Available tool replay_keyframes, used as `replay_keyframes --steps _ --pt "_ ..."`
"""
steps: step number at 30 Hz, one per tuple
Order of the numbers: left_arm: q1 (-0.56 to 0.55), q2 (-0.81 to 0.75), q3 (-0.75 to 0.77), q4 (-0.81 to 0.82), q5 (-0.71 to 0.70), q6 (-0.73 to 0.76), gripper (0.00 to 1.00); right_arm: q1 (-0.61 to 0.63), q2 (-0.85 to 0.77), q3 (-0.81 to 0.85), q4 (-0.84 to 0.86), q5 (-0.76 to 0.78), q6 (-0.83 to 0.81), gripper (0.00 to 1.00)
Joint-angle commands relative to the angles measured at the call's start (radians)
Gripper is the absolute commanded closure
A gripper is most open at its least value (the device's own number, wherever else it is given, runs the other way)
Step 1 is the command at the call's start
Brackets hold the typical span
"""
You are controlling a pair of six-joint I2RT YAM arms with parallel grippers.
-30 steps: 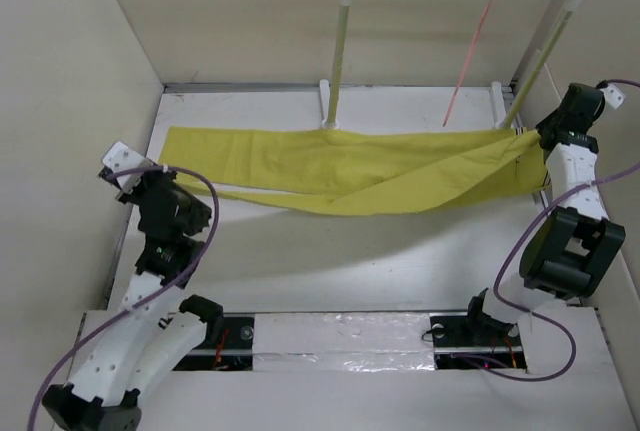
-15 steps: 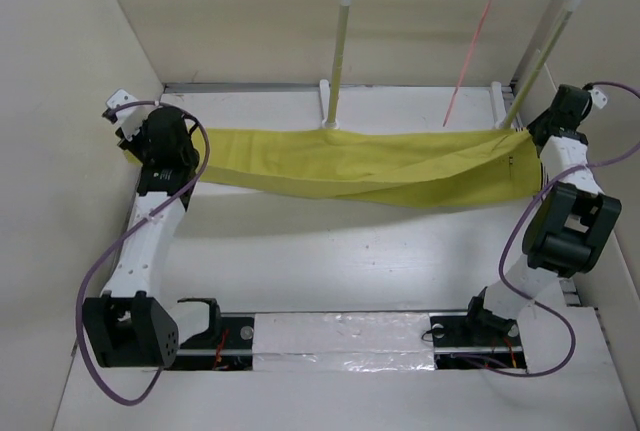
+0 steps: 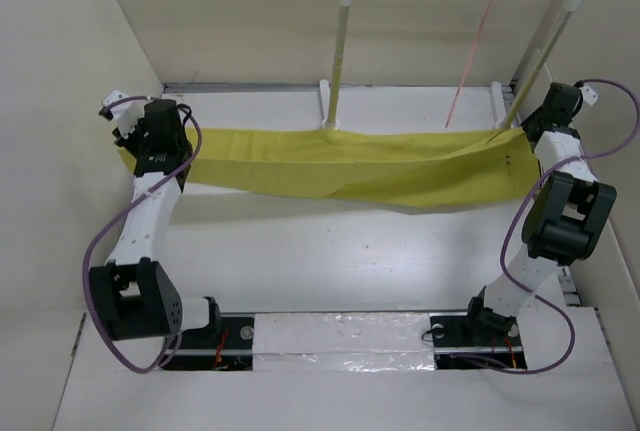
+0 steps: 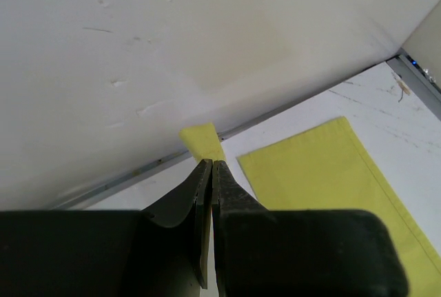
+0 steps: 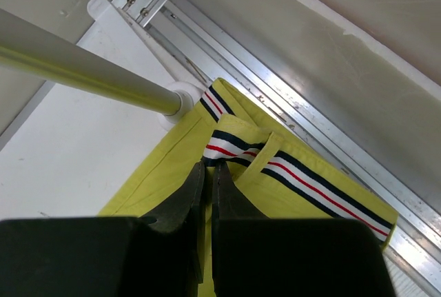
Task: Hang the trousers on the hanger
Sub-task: Fold the trousers at the center of the board.
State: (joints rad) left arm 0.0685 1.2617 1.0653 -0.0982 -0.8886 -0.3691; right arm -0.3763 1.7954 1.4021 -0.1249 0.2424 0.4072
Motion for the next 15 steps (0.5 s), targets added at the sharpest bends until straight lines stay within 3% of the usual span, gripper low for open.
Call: replay_keyframes --steps 1,15 --pt "0.008 0.102 0.102 -0.029 -0.029 -0.016 1.0 -0.01 0.022 0.06 0.11 0.014 -0.004 1.0" --pt "0.017 0.502 0.436 -0.046 -0.015 0.039 1.0 0.017 0.137 0.175 0.09 0.046 -0.047 1.0"
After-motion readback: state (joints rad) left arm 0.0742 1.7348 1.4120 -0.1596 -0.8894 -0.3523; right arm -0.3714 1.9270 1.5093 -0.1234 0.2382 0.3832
